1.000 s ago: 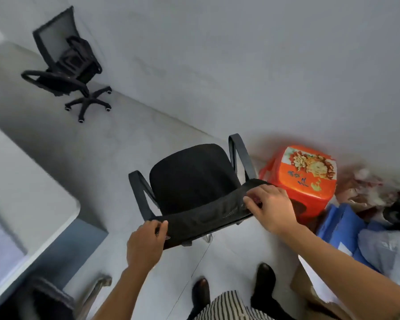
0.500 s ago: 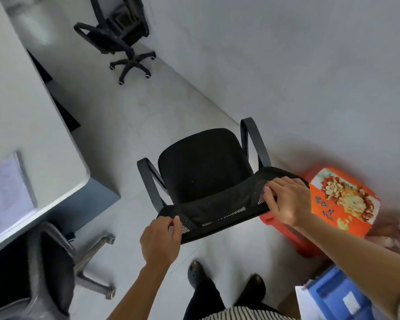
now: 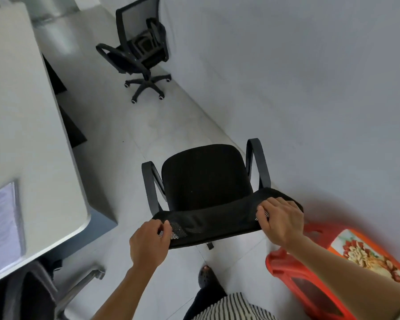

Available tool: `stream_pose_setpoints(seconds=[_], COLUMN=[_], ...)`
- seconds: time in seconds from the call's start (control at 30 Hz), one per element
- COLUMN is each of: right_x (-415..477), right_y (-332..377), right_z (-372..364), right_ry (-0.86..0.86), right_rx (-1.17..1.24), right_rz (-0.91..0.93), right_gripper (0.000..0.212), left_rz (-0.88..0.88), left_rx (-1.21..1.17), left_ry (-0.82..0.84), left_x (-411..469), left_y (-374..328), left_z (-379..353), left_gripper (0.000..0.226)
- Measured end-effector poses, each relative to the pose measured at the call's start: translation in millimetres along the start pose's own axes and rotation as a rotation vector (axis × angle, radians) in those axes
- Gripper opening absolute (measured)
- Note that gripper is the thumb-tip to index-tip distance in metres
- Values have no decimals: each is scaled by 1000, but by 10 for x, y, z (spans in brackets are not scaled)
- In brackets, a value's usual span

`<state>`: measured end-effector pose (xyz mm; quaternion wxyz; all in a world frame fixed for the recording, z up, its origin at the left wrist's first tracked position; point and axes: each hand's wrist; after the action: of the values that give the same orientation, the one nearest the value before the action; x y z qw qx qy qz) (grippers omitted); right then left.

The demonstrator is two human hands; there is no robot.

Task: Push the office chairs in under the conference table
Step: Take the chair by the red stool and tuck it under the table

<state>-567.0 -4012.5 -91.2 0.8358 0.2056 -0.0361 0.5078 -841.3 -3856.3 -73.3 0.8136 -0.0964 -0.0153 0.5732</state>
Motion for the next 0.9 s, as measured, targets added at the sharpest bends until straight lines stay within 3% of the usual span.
stream_pose_setpoints(seconds=[0.47,0.9], right_x=[1737,3926], right_y=[-274,-40], right_z=[-524,-1210], right_ry=[98,222], right_rx=[45,191], right_rz=[161,485], right_gripper=[40,39], left_rz=[174,564], left_rx=[-68,-51], left_ry=[-1,-133], left_x=[906,2069], left_y=[-339,-674], left_z=[71,5], left_gripper=[33,26])
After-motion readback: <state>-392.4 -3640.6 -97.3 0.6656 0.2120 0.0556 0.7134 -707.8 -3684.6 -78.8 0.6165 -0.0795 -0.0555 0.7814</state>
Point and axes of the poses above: each hand's wrist, its own x-axis towards the middle knuckle, its own z-axis out of the back of the hand, y = z × x, and after that the axes turned 11 degrees about x, right-handed
